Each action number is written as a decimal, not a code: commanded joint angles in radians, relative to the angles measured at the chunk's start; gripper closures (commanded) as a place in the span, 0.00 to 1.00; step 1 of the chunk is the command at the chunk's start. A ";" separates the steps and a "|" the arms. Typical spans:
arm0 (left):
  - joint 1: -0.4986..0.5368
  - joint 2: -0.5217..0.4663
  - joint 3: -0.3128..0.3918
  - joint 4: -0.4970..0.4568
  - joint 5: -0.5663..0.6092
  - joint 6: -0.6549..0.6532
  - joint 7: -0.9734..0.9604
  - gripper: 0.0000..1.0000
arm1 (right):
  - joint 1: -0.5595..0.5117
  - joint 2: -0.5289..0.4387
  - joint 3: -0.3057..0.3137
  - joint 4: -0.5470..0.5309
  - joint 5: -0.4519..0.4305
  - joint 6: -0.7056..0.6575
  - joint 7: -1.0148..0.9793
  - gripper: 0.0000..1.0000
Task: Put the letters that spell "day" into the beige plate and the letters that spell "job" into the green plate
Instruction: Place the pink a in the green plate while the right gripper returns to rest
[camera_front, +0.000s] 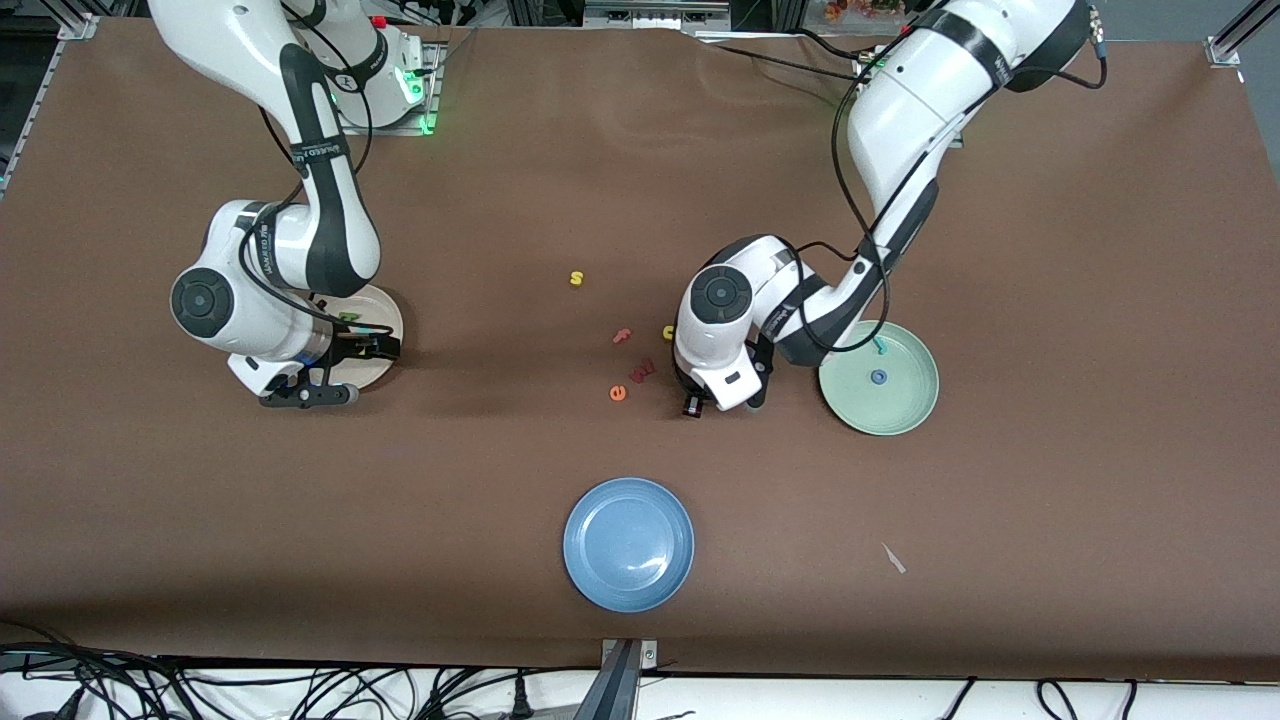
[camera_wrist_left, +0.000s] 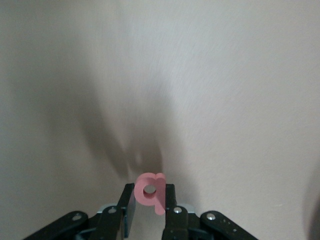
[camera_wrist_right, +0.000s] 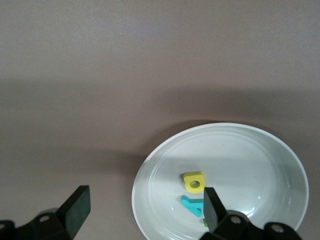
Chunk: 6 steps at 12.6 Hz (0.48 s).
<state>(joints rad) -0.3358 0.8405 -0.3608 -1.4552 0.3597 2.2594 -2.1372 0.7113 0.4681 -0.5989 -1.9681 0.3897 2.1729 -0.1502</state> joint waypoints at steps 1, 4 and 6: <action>0.027 -0.081 -0.001 -0.013 0.024 -0.130 0.148 1.00 | 0.000 -0.005 -0.004 0.018 0.000 -0.041 0.017 0.00; 0.061 -0.126 -0.003 -0.014 0.022 -0.254 0.351 1.00 | 0.004 -0.029 -0.007 0.012 0.000 -0.082 0.012 0.00; 0.089 -0.139 -0.003 -0.022 0.022 -0.308 0.512 1.00 | -0.012 -0.115 0.004 -0.006 -0.018 -0.117 0.012 0.00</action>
<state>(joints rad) -0.2705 0.7319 -0.3599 -1.4519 0.3597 1.9935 -1.7518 0.7113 0.4482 -0.6001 -1.9600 0.3896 2.1037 -0.1498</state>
